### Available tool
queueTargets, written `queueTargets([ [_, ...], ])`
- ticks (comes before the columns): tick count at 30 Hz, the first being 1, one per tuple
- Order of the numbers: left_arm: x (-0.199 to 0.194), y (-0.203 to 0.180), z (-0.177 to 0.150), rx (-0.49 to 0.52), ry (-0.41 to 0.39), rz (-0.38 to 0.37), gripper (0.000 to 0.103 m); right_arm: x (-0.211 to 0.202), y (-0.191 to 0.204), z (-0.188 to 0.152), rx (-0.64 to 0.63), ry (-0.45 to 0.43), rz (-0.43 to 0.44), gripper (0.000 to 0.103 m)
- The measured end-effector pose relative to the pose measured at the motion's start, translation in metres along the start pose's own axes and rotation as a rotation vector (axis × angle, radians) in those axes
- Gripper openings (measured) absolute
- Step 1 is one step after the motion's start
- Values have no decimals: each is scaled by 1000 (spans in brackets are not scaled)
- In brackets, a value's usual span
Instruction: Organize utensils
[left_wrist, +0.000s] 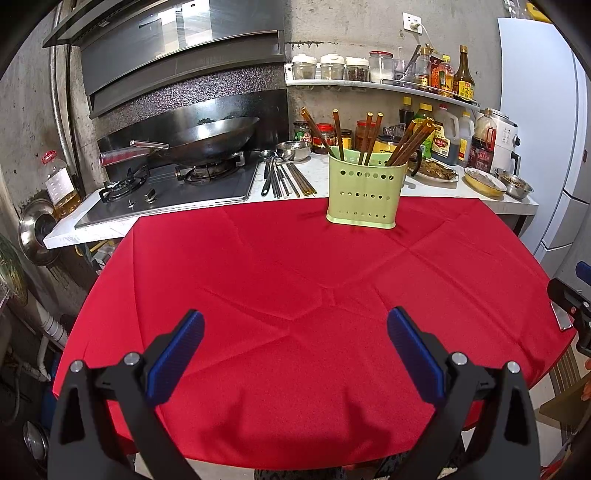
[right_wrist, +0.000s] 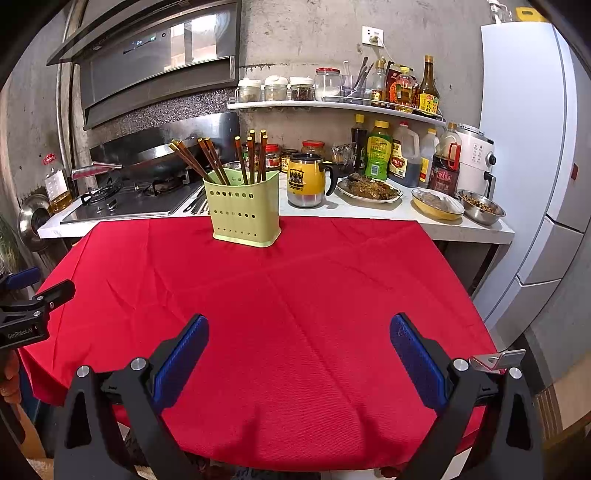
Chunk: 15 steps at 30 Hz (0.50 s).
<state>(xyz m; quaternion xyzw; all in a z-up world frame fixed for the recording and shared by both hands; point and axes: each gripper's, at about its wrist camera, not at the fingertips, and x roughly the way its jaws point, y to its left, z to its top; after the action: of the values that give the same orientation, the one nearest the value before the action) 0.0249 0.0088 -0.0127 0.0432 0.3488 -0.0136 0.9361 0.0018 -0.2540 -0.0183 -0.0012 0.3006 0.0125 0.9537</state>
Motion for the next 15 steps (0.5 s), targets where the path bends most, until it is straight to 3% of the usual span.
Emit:
queueTargets([
  [15, 1, -1, -2, 2, 4, -3, 97, 1, -2, -2, 3, -2, -1, 97],
])
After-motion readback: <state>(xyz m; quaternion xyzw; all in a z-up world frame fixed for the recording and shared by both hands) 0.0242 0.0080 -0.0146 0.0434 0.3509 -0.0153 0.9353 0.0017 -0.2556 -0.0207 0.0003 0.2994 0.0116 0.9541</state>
